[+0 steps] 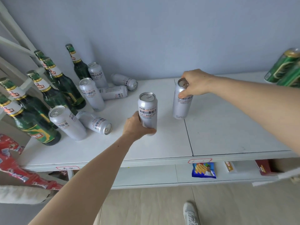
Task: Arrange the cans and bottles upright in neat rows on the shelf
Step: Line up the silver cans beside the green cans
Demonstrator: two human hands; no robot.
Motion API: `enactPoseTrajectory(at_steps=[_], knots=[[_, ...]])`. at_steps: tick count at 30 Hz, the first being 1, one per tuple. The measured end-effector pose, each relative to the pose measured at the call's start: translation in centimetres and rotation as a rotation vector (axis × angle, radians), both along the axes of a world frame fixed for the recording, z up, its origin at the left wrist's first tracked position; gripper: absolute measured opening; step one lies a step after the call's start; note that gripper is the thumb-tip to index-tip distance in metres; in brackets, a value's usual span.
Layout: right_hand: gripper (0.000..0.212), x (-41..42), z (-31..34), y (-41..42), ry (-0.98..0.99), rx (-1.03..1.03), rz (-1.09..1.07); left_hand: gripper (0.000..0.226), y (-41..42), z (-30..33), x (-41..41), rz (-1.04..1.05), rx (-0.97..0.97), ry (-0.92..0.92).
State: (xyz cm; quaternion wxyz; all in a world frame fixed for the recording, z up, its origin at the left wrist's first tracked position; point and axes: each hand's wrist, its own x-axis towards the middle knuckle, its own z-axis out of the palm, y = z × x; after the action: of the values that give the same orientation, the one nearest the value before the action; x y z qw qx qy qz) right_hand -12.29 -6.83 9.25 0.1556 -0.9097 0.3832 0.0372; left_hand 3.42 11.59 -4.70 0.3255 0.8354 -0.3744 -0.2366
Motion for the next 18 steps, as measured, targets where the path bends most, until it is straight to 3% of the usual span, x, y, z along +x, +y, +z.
enactPoseTrajectory(at_steps=[18], knots=[[0.057, -23.3, 3.6, -15.0, 0.057, -0.101, -0.153, 0.064, -19.4, 2.5, -19.6, -0.106, -0.066, 0.091]])
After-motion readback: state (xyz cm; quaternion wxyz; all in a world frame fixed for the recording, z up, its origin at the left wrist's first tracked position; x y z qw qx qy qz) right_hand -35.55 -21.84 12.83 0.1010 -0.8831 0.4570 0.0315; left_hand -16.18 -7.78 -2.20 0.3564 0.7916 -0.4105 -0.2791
